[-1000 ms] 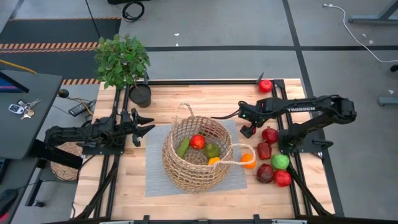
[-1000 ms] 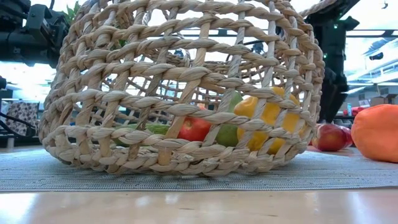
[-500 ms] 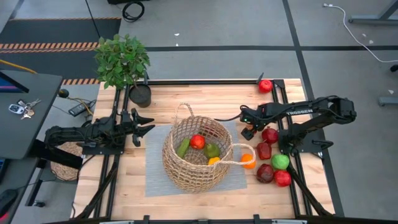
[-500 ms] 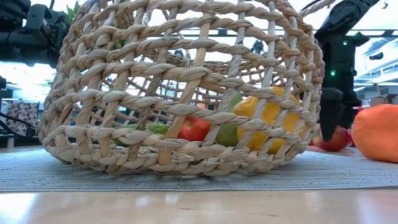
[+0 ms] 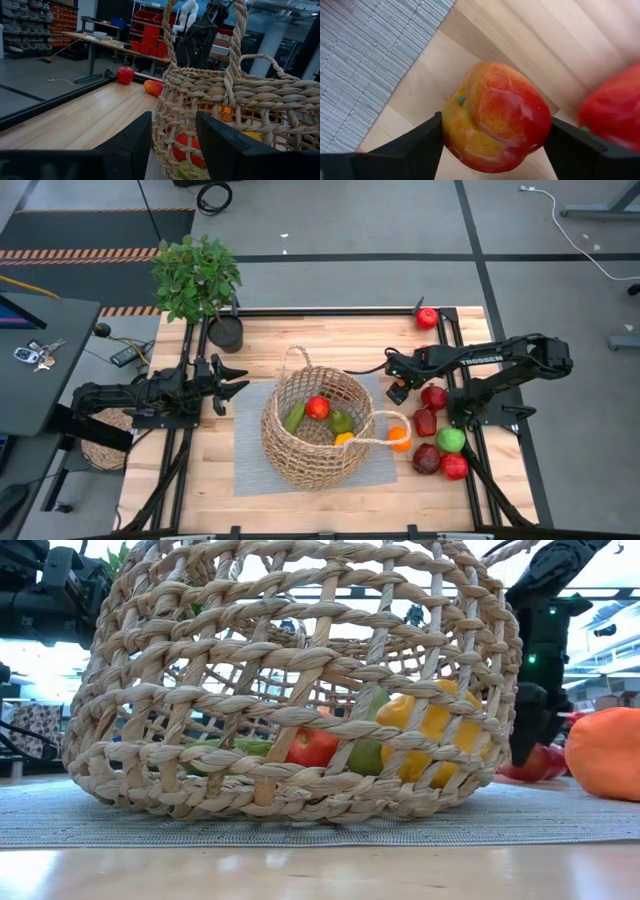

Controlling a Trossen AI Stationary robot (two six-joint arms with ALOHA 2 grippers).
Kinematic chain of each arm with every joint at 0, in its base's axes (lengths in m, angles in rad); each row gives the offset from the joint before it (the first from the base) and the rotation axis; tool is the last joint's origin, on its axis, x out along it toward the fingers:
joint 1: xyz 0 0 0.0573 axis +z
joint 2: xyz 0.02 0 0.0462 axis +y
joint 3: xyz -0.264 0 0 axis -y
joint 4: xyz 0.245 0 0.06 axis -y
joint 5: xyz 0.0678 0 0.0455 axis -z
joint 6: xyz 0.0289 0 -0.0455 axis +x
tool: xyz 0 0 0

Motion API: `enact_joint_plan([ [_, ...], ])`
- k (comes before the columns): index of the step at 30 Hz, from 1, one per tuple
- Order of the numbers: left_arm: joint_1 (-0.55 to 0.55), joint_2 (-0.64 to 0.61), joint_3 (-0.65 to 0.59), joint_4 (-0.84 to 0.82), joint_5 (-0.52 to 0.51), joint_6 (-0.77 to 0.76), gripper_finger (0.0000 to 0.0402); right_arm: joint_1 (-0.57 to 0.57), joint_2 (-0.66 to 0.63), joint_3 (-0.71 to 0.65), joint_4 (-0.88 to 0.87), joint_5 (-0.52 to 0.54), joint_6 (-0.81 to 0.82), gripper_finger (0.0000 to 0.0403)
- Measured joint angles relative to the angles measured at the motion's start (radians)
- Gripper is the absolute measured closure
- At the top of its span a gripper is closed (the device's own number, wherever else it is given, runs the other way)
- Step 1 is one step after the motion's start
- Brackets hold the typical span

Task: Build produce basket
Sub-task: Put the red apple into the basket

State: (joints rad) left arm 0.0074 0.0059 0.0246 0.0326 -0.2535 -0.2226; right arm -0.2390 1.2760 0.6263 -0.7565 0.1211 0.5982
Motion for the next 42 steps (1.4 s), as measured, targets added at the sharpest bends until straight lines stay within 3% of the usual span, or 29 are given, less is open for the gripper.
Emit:
enact_joint_plan([
  [6,0.000,0.000,0.000,0.000,0.000,0.000,0.0241,0.009,-0.019,0.124,-0.115,0.060,-0.008,0.0100],
  [12,0.000,0.000,0.000,0.000,0.000,0.000,0.0241,0.012,-0.038,0.333,-0.224,0.094,-0.034,0.0100],
  [21,0.000,0.000,0.000,0.000,0.000,0.000,0.0241,0.104,-0.036,0.668,-0.248,0.197,-0.063,0.0101],
  [29,0.000,0.000,0.000,0.000,0.000,0.000,0.0241,0.205,-0.025,0.879,-0.240,0.249,-0.053,0.0101],
  [34,0.000,0.000,0.000,0.000,0.000,0.000,0.0241,0.247,-0.026,0.964,-0.235,0.277,-0.075,0.0100],
  [42,0.000,0.000,0.000,0.000,0.000,0.000,0.0241,0.277,-0.026,0.975,-0.243,0.244,-0.107,0.0100],
])
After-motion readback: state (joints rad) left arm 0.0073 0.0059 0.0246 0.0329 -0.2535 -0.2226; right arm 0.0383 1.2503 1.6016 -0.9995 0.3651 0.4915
